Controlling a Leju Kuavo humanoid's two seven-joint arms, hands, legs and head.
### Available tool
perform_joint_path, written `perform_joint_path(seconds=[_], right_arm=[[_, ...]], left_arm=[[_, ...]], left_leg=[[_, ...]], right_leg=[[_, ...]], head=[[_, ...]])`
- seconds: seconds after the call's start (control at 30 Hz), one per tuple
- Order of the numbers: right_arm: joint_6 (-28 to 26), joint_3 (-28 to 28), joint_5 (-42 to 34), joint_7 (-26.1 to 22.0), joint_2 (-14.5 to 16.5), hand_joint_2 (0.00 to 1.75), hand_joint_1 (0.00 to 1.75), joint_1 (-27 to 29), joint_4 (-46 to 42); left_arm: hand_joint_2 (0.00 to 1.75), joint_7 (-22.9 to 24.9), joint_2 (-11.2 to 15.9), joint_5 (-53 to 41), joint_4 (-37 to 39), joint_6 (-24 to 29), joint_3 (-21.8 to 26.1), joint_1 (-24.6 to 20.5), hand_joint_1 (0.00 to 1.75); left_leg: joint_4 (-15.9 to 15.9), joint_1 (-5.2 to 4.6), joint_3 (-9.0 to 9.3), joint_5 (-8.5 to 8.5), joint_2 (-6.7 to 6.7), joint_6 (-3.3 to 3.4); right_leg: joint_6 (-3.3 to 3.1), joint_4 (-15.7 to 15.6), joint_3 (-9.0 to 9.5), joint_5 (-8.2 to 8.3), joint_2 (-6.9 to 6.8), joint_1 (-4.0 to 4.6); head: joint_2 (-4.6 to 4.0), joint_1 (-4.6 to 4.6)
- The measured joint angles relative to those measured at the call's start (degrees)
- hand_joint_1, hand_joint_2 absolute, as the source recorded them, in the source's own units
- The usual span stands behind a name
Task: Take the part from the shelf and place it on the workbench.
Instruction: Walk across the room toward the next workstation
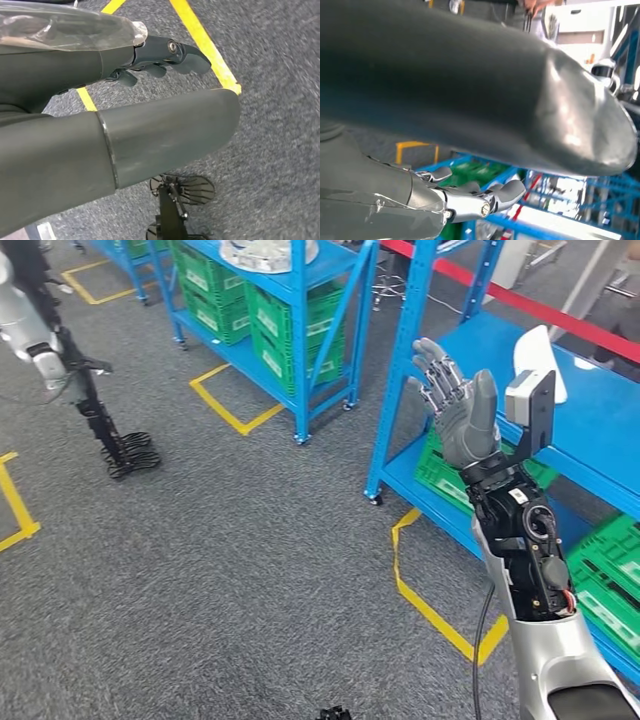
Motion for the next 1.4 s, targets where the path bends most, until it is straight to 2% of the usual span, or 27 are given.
perform_joint_path(seconds=[0.07,0.1,0.17,0.2,0.27,0.3,0.37,0.43,0.47,0.5,0.53,0.57,0.63,0.7,0.77,0.83,0.9,0.97,1.0,1.03,1.07,1.13,1.2,1.27,1.3,1.33,1.4], right_arm=[[0.0,-0.01,-0.01,0.04,0.0,0.0,0.0,0.1,0.0],[0.01,-0.02,-0.01,0.03,0.0,0.0,0.0,0.04,0.0],[0.04,-0.01,-0.04,0.02,0.0,0.0,0.0,-0.1,-0.02],[0.05,-0.01,-0.05,0.01,0.0,0.0,0.0,-0.12,-0.03],[0.08,-0.07,-0.07,0.01,0.0,0.0,0.0,-0.07,-0.08],[0.08,-0.09,-0.07,-0.02,0.0,0.0,0.0,-0.08,-0.16],[0.1,-0.09,-0.07,-0.05,0.01,0.0,0.0,-0.12,-0.34],[0.09,-0.08,-0.07,-0.05,0.02,0.0,0.0,0.13,-0.39],[0.09,-0.07,-0.08,-0.05,0.02,0.0,0.0,0.36,-0.39],[0.09,-0.06,-0.09,-0.05,0.02,0.0,0.0,0.54,-0.39],[0.09,-0.05,-0.17,-0.05,0.02,0.0,0.0,0.63,-0.39],[0.09,-0.04,-0.34,-0.04,0.02,0.0,0.0,0.65,-0.39],[0.15,-0.03,-0.83,-0.01,0.02,0.0,0.0,0.52,-0.39],[0.25,0.0,-1.07,0.01,0.02,0.0,0.0,0.32,-0.38],[0.27,0.02,-1.05,0.01,0.02,0.0,0.0,0.17,-0.36],[0.21,0.01,-1.05,0.0,0.02,0.0,0.0,0.02,-0.34],[0.17,0.05,-1.05,-0.03,0.03,0.0,0.0,-0.19,-0.32],[0.14,0.11,-1.05,-0.05,0.03,0.0,0.0,-0.17,-0.19],[0.1,0.13,-1.05,-0.06,0.03,0.0,0.0,-0.09,-0.09],[0.05,0.12,-1.05,-0.12,0.03,0.0,0.0,-0.06,-0.01],[0.02,0.11,-1.05,-0.2,0.03,0.0,0.0,-0.06,0.06],[0.02,0.1,-1.05,-0.4,0.03,0.0,0.0,-0.18,0.1],[0.07,0.16,-1.04,-0.5,0.03,0.0,0.0,-0.31,0.13],[0.1,0.15,-1.03,-0.52,0.03,0.0,0.0,-0.37,0.17],[0.13,0.11,-1.04,-0.55,0.03,0.0,0.0,-0.38,0.18],[0.17,0.08,-1.05,-0.58,0.03,0.0,0.0,-0.5,0.19],[0.29,0.09,-1.08,-0.65,0.04,0.0,0.0,-0.74,0.26]], left_arm=[[0.0,0.0,-0.02,0.0,0.0,-0.03,0.01,-0.02,0.0],[0.0,0.0,-0.02,0.0,0.0,-0.03,0.01,-0.03,0.0],[0.0,0.0,-0.02,-0.01,0.0,-0.04,0.01,-0.05,0.0],[0.0,0.0,-0.02,-0.02,0.0,-0.04,0.01,-0.07,0.0],[0.0,0.0,-0.04,-0.06,0.0,-0.04,0.01,-0.18,0.0],[0.0,0.0,-0.07,-0.08,0.0,-0.04,0.01,-0.28,0.0],[0.0,0.0,-0.09,-0.1,0.0,-0.07,0.01,-0.4,0.0],[0.0,0.06,-0.01,-0.21,0.0,-0.1,0.01,-0.25,0.0],[0.0,0.12,0.03,-0.28,0.0,-0.12,0.01,-0.14,0.0],[0.0,0.17,0.04,-0.33,0.0,-0.15,0.01,-0.07,0.0],[0.0,0.22,0.04,-0.34,0.0,-0.17,0.01,-0.06,0.0],[0.0,0.22,0.04,-0.35,0.0,-0.19,0.02,-0.11,0.0],[0.0,0.22,0.13,-0.35,0.0,-0.19,0.03,-0.22,0.0],[0.0,0.24,0.25,-0.42,0.0,-0.19,0.03,-0.24,0.0],[0.0,0.25,0.23,-0.5,0.0,-0.19,0.03,-0.41,0.0],[0.0,0.24,0.14,-0.52,0.0,-0.19,0.03,-0.71,0.0],[0.0,0.24,0.12,-0.6,0.0,-0.19,0.03,-0.73,0.0],[0.0,0.24,0.12,-0.71,0.0,-0.19,0.03,-0.51,0.0],[0.0,0.24,0.1,-0.77,0.0,-0.19,0.03,-0.45,0.0],[0.0,0.24,0.08,-0.82,0.0,-0.19,0.03,-0.43,0.0],[0.0,0.25,0.04,-0.89,0.0,-0.19,0.03,-0.44,0.0],[0.0,0.26,0.01,-0.99,0.0,-0.19,0.03,-0.47,0.0],[0.0,0.3,0.04,-1.07,0.0,-0.19,0.03,-0.48,0.0],[0.0,0.36,0.07,-1.11,0.0,-0.15,0.03,-0.59,0.0],[0.0,0.37,0.06,-1.12,0.0,-0.12,0.03,-0.7,0.0],[0.0,0.37,0.03,-1.12,0.0,-0.1,0.03,-0.82,0.0],[0.0,0.36,-0.05,-1.12,0.0,-0.07,0.03,-0.89,0.0]], left_leg=[[0.01,-0.06,0.36,-0.26,1.3,-0.19],[0.02,-0.15,0.63,-0.43,1.89,-0.38],[0.08,-0.43,1.05,-0.79,3.0,-0.86],[0.05,-0.55,1.2,-0.93,3.57,-1.11],[0.0,-0.54,1.51,-1.24,4.61,-1.69],[0.52,-0.44,1.46,-1.75,4.05,-2.02],[4.86,-0.24,-0.36,-4.41,1.36,-2.53],[13.15,-0.21,-4.56,-8.1,-0.87,-2.7],[16.57,-0.21,-6.53,-9.1,-1.21,-2.75],[18.21,-0.21,-7.73,-9.02,-1.35,-2.76],[17.47,-0.18,-7.82,-7.74,-1.44,-2.73],[14.55,-0.11,-6.85,-5.54,-1.81,-2.65],[6.13,0.11,-3.59,-1.25,-3.94,-2.35],[1.43,0.14,-1.65,0.15,-5.2,-1.93],[0.87,0.09,-1.28,0.03,-4.23,-1.4],[0.49,0.15,-0.94,0.08,-3.15,-0.74],[0.27,0.08,-0.65,-0.01,-2.01,-0.19],[0.3,-0.03,-0.48,-0.25,-0.79,0.05],[0.32,-0.03,-0.35,-0.4,-0.18,0.03],[0.33,0.01,-0.14,-0.59,0.41,-0.07],[0.34,0.06,0.17,-0.82,0.99,-0.23],[0.39,-0.04,0.89,-1.38,2.02,-0.77],[0.44,-0.39,1.27,-1.79,3.08,-1.33],[0.33,-0.56,1.57,-2.02,4.44,-1.83],[0.5,-0.45,1.74,-2.35,4.39,-2.12],[1.39,-0.31,1.53,-3.09,3.54,-2.39],[7.07,-0.06,-1.08,-6.11,0.55,-2.72]], right_leg=[[-0.2,-5.78,3.02,3.45,-1.01,0.01],[-0.37,-10.09,5.25,5.09,-2.45,0.25],[-1.07,-15.91,8.16,6.8,-4.57,0.82],[-1.41,-16.73,8.44,6.7,-4.78,1.1],[-2.22,-17.01,8.42,6.88,-3.3,1.08],[-2.57,-17.22,8.5,7.05,-2.6,0.96],[-3.21,-17.58,8.67,7.37,-1.39,0.68],[-3.53,-17.6,8.58,7.43,-0.13,0.69],[-3.6,-17.58,8.55,7.41,0.61,0.7],[-3.61,-17.56,8.55,7.4,1.38,0.71],[-3.6,-17.51,8.58,7.39,2.15,0.69],[-3.54,-17.44,8.61,7.35,2.88,0.67],[-3.24,-17.06,8.47,7.14,4.27,0.73],[-2.7,-16.71,8.1,6.95,5.57,0.82],[-2.07,-16.61,7.85,6.86,6.56,0.75],[-1.49,-14.88,7.11,5.64,4.82,0.72],[-1.01,-8.73,4.35,2.35,1.67,0.58],[-0.6,-1.28,0.68,-0.46,0.37,0.22],[-0.44,0.35,-0.24,-0.5,0.12,0.03],[-0.31,-0.34,-0.01,0.61,-0.11,-0.13],[-0.23,-3.26,1.32,2.64,-0.54,-0.26],[-0.2,-11.2,5.09,6.31,-2.92,-0.07],[-0.7,-15.33,6.91,7.17,-4.67,0.35],[-1.53,-15.76,6.93,6.88,-3.75,0.56],[-1.89,-15.9,6.99,6.94,-3.04,0.54],[-2.29,-16.05,7.1,7.01,-2.4,0.48],[-2.97,-16.28,7.27,7.16,-1.2,0.31]], head=[[0.0,0.01],[0.0,0.01],[0.0,-0.09],[0.0,-0.15],[0.0,-0.2],[0.0,-0.24],[0.0,-0.34],[0.0,-0.41],[0.0,-0.42],[0.0,-0.42],[0.0,-0.42],[0.0,-0.42],[0.0,-0.42],[0.0,-0.23],[0.0,0.08],[0.0,0.53],[0.0,1.2],[0.0,1.7],[0.0,1.86],[0.0,2.09],[0.0,2.35],[0.0,2.92],[0.0,3.16],[0.0,2.88],[0.0,2.68],[0.0,2.51],[0.0,1.89]])
